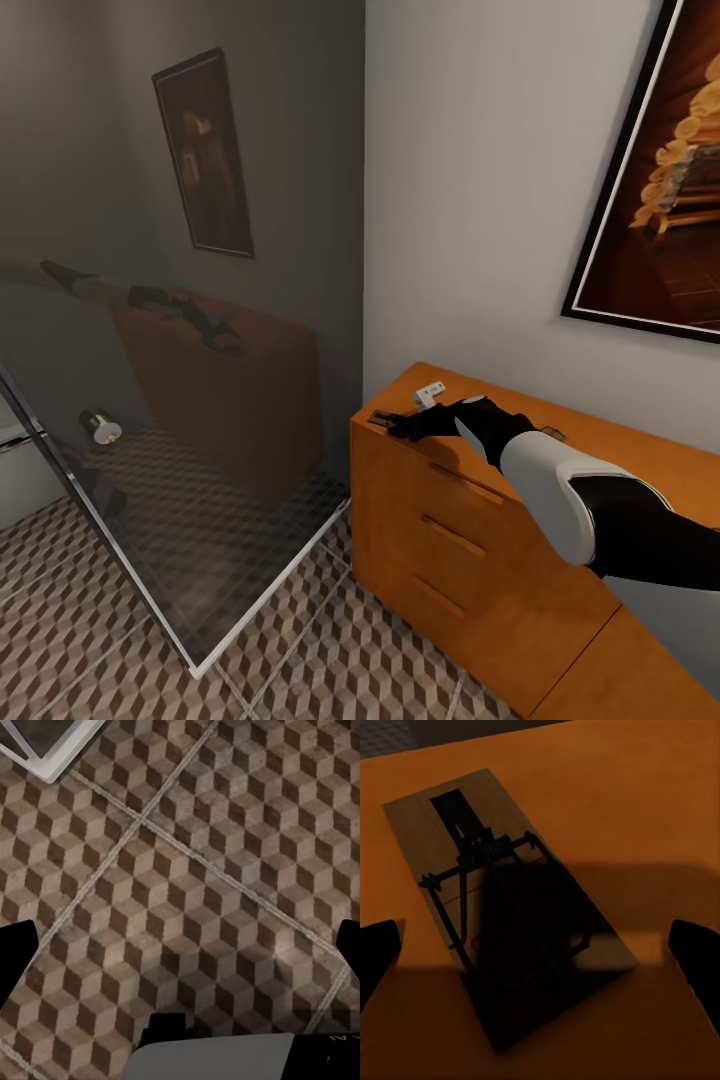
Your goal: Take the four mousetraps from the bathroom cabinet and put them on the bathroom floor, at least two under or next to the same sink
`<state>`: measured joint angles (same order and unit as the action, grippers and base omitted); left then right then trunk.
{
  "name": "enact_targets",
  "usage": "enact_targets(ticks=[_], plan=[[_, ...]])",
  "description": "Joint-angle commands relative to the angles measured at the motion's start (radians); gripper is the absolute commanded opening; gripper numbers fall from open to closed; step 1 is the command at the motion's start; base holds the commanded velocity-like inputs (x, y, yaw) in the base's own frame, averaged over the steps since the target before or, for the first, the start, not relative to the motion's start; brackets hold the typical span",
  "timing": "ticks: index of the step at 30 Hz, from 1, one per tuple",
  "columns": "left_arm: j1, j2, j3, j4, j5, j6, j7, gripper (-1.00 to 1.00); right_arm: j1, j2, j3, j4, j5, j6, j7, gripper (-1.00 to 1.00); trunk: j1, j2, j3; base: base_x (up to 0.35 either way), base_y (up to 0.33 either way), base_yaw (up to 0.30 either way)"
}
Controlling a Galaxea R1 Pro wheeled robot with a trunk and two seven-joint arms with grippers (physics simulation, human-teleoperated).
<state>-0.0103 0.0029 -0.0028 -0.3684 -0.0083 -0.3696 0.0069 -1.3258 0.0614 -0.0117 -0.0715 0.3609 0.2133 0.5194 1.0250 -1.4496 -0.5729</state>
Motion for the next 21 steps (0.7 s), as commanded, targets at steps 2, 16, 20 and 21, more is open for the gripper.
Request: enact_targets(ticks=[2, 16, 20, 21], plan=[[0.0, 0.0, 0.0, 0.0, -0.001, -0.003, 0.001, 1.0, 0.0, 0.0, 0.027, -0.001, 0.015, 0.006, 0.003, -1.0, 0.0, 0.0, -0.001, 0.0, 0.0, 0.0], [0.0, 0.0, 0.0, 0.0, -0.001, -0.003, 0.001, 1.0, 0.0, 0.0, 0.027, -0.001, 0.015, 0.006, 0.004, -1.0, 0.0, 0.0, -0.001, 0.0, 0.0, 0.0], [0.0, 0.0, 0.0, 0.0, -0.001, -0.003, 0.001, 1.0, 0.0, 0.0, 0.027, -0.001, 0.015, 0.006, 0.004, -1.0, 0.0, 0.0, -0.001, 0.0, 0.0, 0.0], [0.0, 0.0, 0.0, 0.0, -0.001, -0.003, 0.001, 1.0, 0.0, 0.0, 0.027, -0.001, 0.015, 0.006, 0.004, -1.0, 0.0, 0.0, -0.001, 0.0, 0.0, 0.0]])
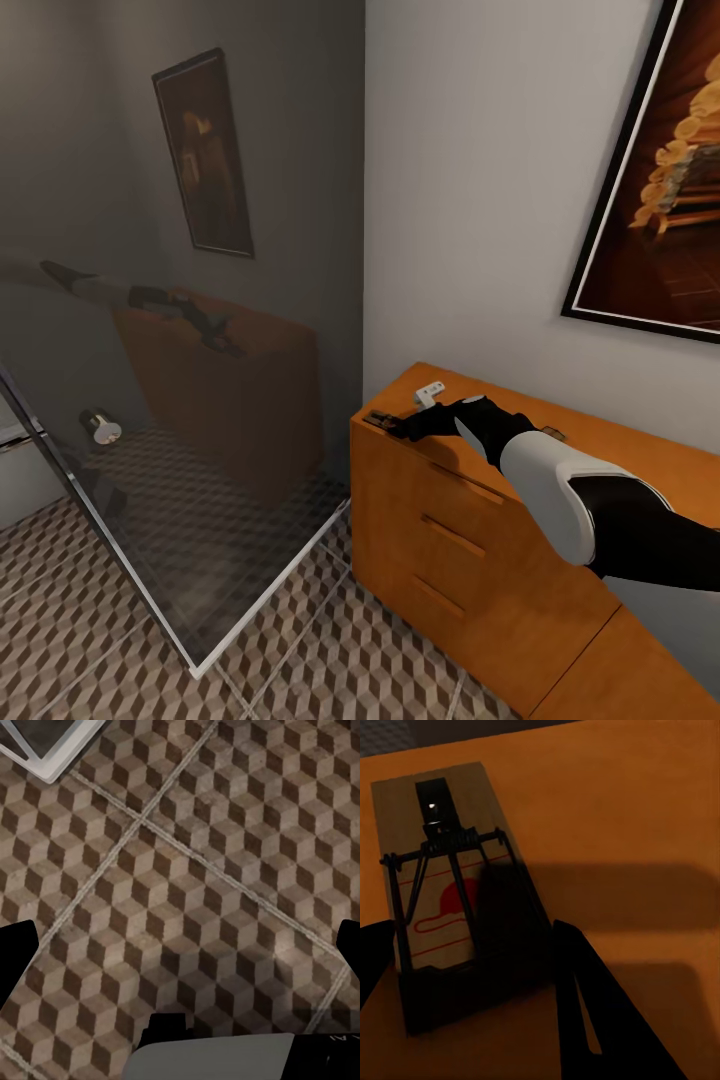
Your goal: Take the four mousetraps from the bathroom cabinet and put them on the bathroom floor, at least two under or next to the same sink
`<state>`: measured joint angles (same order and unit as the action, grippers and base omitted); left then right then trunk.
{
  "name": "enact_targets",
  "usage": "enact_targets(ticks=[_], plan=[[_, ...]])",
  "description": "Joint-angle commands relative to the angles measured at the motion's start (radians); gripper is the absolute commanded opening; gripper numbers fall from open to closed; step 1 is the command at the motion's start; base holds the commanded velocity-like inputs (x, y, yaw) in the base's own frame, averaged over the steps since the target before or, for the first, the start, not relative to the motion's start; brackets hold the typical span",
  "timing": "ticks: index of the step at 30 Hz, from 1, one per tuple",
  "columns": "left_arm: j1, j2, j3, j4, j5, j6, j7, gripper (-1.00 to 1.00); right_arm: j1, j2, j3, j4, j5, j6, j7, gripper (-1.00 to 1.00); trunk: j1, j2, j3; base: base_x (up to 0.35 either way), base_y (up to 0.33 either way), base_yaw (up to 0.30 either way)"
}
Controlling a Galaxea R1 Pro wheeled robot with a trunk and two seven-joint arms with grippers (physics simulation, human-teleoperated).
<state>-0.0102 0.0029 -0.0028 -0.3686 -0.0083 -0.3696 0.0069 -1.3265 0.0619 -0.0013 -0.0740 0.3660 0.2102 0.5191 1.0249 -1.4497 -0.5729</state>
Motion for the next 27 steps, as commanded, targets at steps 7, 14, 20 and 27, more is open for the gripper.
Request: enact_targets(ticks=[7, 14, 20, 27], plan=[[-0.001, -0.001, 0.0, 0.002, 0.0, -0.003, 0.001, 1.0, 0.001, 0.001, 0.015, 0.0, 0.009, 0.003, 0.008, -1.0, 0.0, 0.0, -0.001, 0.0, 0.0, 0.0], [-0.001, -0.001, 0.0, 0.002, 0.0, -0.003, 0.001, 1.0, 0.001, 0.005, 0.014, -0.01, 0.008, 0.003, 0.009, -1.0, 0.0, 0.0, -0.001, 0.0, 0.0, 0.0], [-0.001, -0.001, 0.0, 0.002, 0.001, -0.003, 0.001, 1.0, 0.001, 0.008, 0.014, -0.014, 0.008, 0.003, 0.009, -1.0, 0.0, 0.0, -0.001, 0.0, 0.0, 0.0], [-0.001, -0.002, 0.0, 0.002, 0.001, -0.003, 0.001, 1.0, 0.001, 0.008, 0.012, -0.017, 0.008, 0.002, 0.01, -1.0, 0.0, 0.0, -0.001, 0.0, 0.0, 0.0]])
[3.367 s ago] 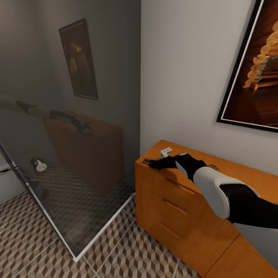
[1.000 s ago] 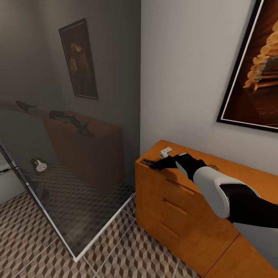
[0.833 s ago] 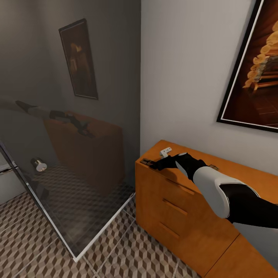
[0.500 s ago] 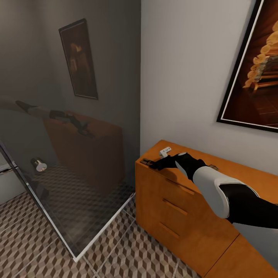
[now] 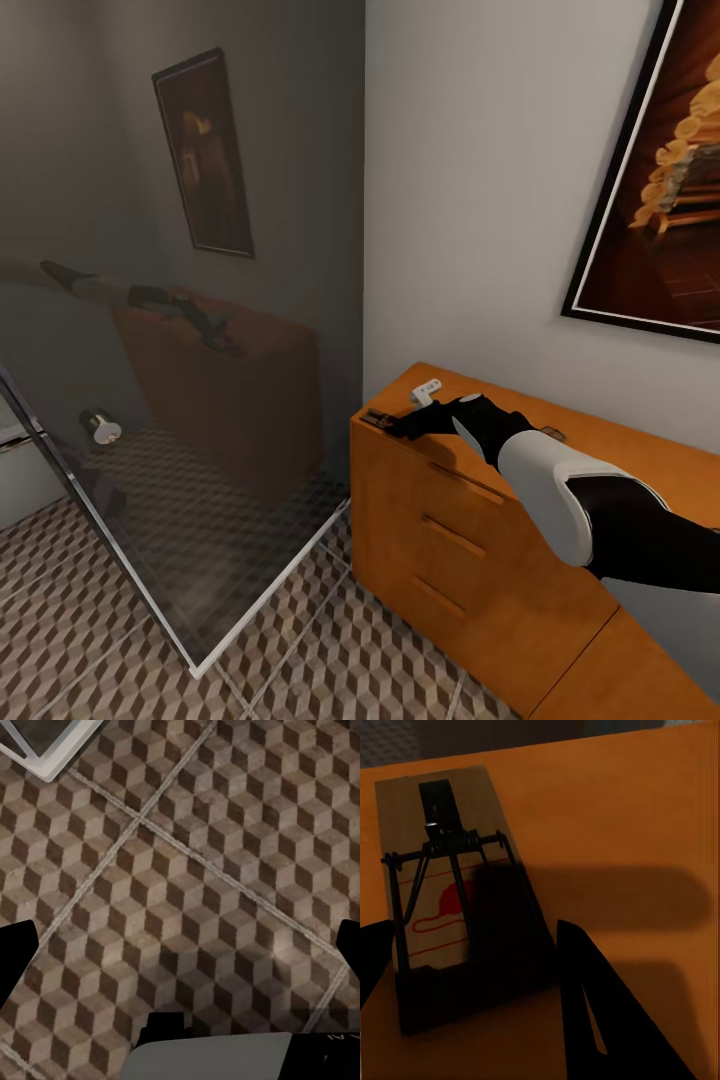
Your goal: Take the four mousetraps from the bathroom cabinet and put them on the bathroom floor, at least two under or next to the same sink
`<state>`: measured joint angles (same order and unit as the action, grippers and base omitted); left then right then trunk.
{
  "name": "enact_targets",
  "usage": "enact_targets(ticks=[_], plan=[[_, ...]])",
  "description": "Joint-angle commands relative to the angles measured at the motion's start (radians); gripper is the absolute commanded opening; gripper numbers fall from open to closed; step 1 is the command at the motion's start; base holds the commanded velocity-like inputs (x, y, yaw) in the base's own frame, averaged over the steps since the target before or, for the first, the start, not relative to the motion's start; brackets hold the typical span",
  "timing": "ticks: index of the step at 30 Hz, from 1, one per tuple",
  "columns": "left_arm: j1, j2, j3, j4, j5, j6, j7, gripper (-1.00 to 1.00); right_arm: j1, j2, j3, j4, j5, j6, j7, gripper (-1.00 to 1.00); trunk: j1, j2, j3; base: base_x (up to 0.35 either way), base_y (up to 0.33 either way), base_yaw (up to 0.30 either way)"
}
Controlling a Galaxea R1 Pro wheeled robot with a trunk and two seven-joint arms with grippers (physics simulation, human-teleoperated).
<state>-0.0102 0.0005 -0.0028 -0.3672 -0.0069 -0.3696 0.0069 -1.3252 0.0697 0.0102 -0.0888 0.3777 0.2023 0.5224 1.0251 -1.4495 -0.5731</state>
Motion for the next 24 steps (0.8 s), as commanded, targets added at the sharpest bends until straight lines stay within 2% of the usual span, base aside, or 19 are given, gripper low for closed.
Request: enact_targets(ticks=[1, 10, 14, 24], plan=[[-0.001, 0.0, 0.0, 0.001, -0.001, -0.003, 0.001, 1.0, 0.0, 0.0, 0.0, -0.004, -0.003, 0.009, 0.006, -1.0, 0.0, 0.0, -0.001, 0.0, 0.0, 0.0], [-0.001, -0.001, 0.0, 0.011, -0.002, -0.003, 0.001, 1.0, 0.0, 0.002, -0.003, -0.006, -0.005, 0.009, 0.014, -1.0, 0.0, 0.0, -0.001, 0.0, 0.0, 0.0], [-0.001, -0.002, 0.0, 0.012, -0.002, -0.003, 0.001, 1.0, 0.0, 0.001, -0.004, -0.012, -0.004, 0.009, 0.052, -1.0, 0.0, 0.0, -0.001, 0.0, 0.0, 0.0], [-0.001, -0.002, 0.0, 0.014, -0.002, -0.003, 0.001, 1.0, 0.0, 0.0, -0.003, -0.08, -0.004, 0.011, 0.086, -1.0, 0.0, 0.0, -0.001, 0.0, 0.0, 0.0]])
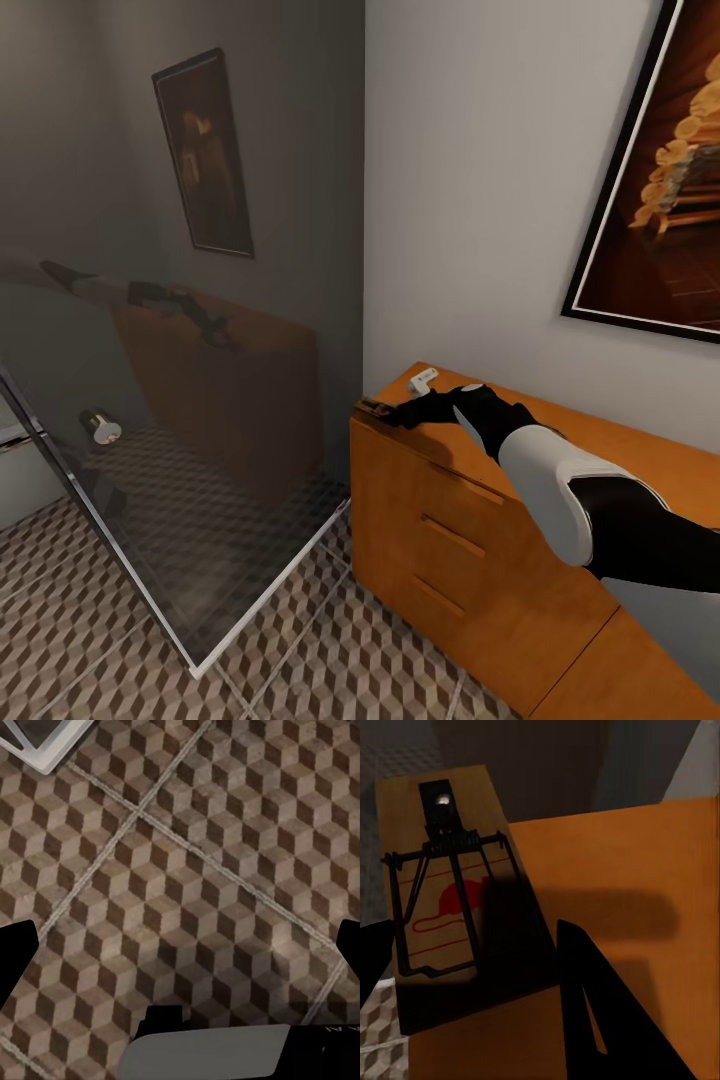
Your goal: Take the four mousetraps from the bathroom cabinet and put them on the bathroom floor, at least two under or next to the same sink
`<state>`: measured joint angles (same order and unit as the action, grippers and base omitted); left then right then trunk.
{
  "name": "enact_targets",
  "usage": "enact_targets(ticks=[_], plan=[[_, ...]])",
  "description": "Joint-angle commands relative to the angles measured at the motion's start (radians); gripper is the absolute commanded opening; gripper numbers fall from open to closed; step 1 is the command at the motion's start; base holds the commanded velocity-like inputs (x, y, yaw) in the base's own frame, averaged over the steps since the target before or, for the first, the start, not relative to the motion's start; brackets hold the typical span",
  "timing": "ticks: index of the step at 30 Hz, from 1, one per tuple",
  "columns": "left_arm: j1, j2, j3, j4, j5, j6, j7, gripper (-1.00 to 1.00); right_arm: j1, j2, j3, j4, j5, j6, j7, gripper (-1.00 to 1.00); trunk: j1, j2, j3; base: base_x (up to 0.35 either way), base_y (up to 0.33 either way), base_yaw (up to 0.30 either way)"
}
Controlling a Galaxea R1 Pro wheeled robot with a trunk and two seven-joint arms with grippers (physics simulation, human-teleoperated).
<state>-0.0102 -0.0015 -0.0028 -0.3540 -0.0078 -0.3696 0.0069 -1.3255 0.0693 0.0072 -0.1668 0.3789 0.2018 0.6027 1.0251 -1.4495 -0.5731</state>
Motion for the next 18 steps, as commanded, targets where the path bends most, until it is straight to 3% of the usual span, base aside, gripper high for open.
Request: enact_targets(ticks=[1, 18], plan=[[-0.001, 0.0, 0.0, 0.0, -0.001, -0.003, 0.001, 1.0, 0.0, 0.0, 0.001, -0.004, -0.005, 0.011, 0.006, -1.0, 0.0, 0.0, -0.001, 0.0, 0.0, 0.0], [-0.001, 0.0, 0.001, 0.0, -0.001, -0.003, 0.001, 1.0, 0.0, -0.003, 0.0, -0.016, -0.004, 0.015, 0.005, -1.0, 0.0, 0.0, -0.001, 0.0, 0.0, 0.0]])
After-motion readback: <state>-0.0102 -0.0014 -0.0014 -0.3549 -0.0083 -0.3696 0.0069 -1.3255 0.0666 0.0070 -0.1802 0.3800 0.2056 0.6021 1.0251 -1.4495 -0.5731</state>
